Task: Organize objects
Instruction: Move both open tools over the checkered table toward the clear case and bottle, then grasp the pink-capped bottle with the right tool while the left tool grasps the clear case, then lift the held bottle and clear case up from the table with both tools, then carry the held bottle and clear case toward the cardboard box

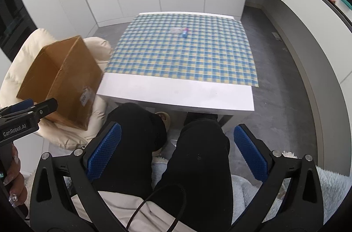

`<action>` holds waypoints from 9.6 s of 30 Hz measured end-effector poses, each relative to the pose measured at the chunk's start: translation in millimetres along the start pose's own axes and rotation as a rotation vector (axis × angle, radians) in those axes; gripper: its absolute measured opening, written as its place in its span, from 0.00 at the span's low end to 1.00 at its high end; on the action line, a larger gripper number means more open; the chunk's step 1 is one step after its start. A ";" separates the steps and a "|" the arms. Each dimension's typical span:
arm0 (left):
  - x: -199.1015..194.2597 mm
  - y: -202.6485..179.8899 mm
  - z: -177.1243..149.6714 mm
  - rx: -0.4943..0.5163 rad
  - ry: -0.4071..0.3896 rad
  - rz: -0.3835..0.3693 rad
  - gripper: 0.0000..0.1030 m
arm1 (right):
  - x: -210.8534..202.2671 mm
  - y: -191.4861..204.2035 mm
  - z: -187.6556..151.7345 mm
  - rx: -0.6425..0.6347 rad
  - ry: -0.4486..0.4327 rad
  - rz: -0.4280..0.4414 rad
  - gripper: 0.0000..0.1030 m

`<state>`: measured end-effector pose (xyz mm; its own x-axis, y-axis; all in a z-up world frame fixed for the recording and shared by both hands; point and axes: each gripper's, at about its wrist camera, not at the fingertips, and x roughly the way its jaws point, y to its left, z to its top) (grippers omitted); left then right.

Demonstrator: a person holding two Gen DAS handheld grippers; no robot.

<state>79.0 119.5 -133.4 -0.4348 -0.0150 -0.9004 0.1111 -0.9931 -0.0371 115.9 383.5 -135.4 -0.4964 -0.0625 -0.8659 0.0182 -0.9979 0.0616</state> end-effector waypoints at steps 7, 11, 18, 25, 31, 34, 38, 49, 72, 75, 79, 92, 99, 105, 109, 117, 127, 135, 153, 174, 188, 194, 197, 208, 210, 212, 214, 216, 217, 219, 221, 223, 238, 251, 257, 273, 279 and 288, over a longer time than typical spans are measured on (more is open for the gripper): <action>10.7 -12.2 7.7 0.024 0.004 -0.002 0.89 | 8.7 -16.6 -0.1 0.040 0.013 -0.022 1.00; 18.9 -14.8 12.3 0.023 0.021 -0.006 0.89 | 14.0 -22.3 2.0 0.053 0.020 -0.029 1.00; 34.6 -23.2 27.7 0.022 0.033 0.002 0.89 | 27.3 -30.0 11.0 0.070 0.028 -0.026 1.00; 56.7 -34.1 49.9 0.018 0.034 0.013 0.89 | 56.2 -38.8 29.3 0.083 0.032 -0.019 1.00; 86.8 -44.0 71.3 0.012 0.049 0.033 0.89 | 89.7 -51.2 49.5 0.086 0.035 -0.027 1.00; 104.4 -47.7 84.9 0.001 0.062 0.032 0.89 | 109.1 -61.3 60.2 0.102 0.050 -0.024 1.00; 133.7 -55.3 104.5 -0.007 0.073 0.047 0.89 | 135.0 -72.6 75.2 0.110 0.051 -0.028 1.00; 232.1 -85.1 166.3 -0.043 0.104 0.069 0.89 | 234.4 -98.6 116.8 0.105 0.082 0.003 1.00; 405.8 -105.0 249.0 -0.007 0.205 0.069 0.89 | 449.0 -73.3 287.9 -0.537 0.050 0.363 0.98; 415.1 -104.1 246.7 -0.008 0.216 0.061 0.89 | 461.0 -56.1 284.6 -0.676 0.063 0.335 0.98; 424.0 -104.7 246.4 0.000 0.220 0.059 0.89 | 475.0 -30.5 274.5 -0.839 0.032 0.257 0.91; 425.0 -154.7 276.0 0.019 0.177 0.013 0.89 | 467.5 -88.5 287.9 -0.463 0.010 0.118 0.58; 449.1 -191.5 298.2 -0.041 0.184 0.049 0.89 | 441.4 -152.2 279.6 0.043 -0.005 -0.014 0.58; 443.1 -212.7 304.2 0.013 0.089 0.079 0.57 | 441.4 -151.5 284.1 0.104 0.022 -0.086 0.58; 437.3 -213.9 303.4 0.054 0.072 0.100 0.56 | 451.8 -137.5 290.1 0.098 0.041 -0.084 0.58; 399.5 -223.4 314.4 0.092 0.059 0.094 0.56 | 436.3 -121.5 287.1 0.083 0.061 -0.076 0.58; 326.7 -213.6 321.5 0.102 0.022 0.077 0.56 | 377.4 -120.3 309.5 0.086 0.063 -0.072 0.58; 266.5 -198.9 347.2 0.112 -0.038 0.072 0.56 | 304.8 -111.2 336.6 0.074 0.007 -0.079 0.58; 94.6 -172.3 382.8 0.079 -0.153 0.097 0.56 | 124.6 -81.2 387.2 -0.003 -0.143 -0.089 0.58; 18.7 -144.2 366.5 0.053 -0.195 0.091 0.57 | 34.3 -33.0 379.9 -0.035 -0.190 -0.073 0.58; -2.1 -143.0 339.3 0.096 -0.212 0.094 0.57 | 22.8 -25.2 363.2 -0.052 -0.185 -0.078 0.58; -9.0 -138.0 319.0 0.099 -0.205 0.084 0.57 | 13.9 -22.2 343.5 -0.053 -0.175 -0.072 0.58; -13.0 -132.9 307.7 0.090 -0.206 0.083 0.57 | 9.8 -20.7 331.8 -0.059 -0.160 -0.071 0.58; -32.6 -109.3 249.4 0.071 -0.227 0.086 0.57 | -7.8 -20.6 271.5 -0.057 -0.134 -0.087 0.58; -30.8 -105.4 238.1 0.070 -0.212 0.072 0.57 | -11.2 -20.9 257.2 -0.049 -0.135 -0.092 0.58; -28.4 -98.8 225.3 0.068 -0.195 0.062 0.57 | -13.3 -20.8 242.3 -0.034 -0.134 -0.086 0.58; -29.8 -92.9 213.7 0.070 -0.194 0.064 0.57 | -14.9 -21.1 228.4 -0.019 -0.125 -0.073 0.58; -33.6 -84.5 199.8 0.072 -0.195 0.063 0.57 | -18.1 -20.8 215.4 -0.013 -0.125 -0.075 0.58; -35.6 -80.0 193.7 0.070 -0.193 0.055 0.57 | -20.4 -19.8 207.9 -0.014 -0.129 -0.079 0.58; -40.5 -70.8 181.3 0.069 -0.194 0.045 0.57 | -22.8 -18.5 195.7 -0.013 -0.134 -0.103 0.58; -45.7 -63.9 168.8 0.070 -0.205 0.052 0.57 | -24.2 -17.4 182.8 -0.008 -0.130 -0.111 0.58; -48.9 -59.8 158.8 0.069 -0.207 0.054 0.57 | -24.6 -17.2 171.1 -0.002 -0.123 -0.102 0.58; -54.8 -46.6 66.7 0.122 -0.205 0.118 0.57 | -29.8 -25.4 78.4 -0.002 -0.057 -0.103 0.58; -52.6 -39.3 14.2 0.146 -0.130 0.062 0.57 | -56.5 -29.7 10.2 0.001 -0.051 -0.064 0.58; -49.8 -30.2 -1.3 0.142 -0.112 0.065 0.57 | -58.4 -26.6 -9.7 -0.008 -0.033 -0.058 0.58; -37.3 -24.5 -33.8 0.136 -0.064 0.062 0.57 | -53.6 -36.1 -42.3 0.016 0.018 -0.036 0.58; -40.6 -24.0 -31.1 0.137 -0.070 0.064 0.57 | -56.3 -35.6 -41.3 0.017 0.006 -0.034 0.58; -38.8 -29.8 -29.5 0.163 -0.068 0.080 0.57 | -56.3 -40.2 -42.2 0.033 0.000 -0.028 0.58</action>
<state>118.9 153.1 -110.1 -0.4902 -0.0971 -0.8662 0.0038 -0.9940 0.1092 179.8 426.5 -110.1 -0.4967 -0.0347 -0.8672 -0.0247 -0.9982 0.0541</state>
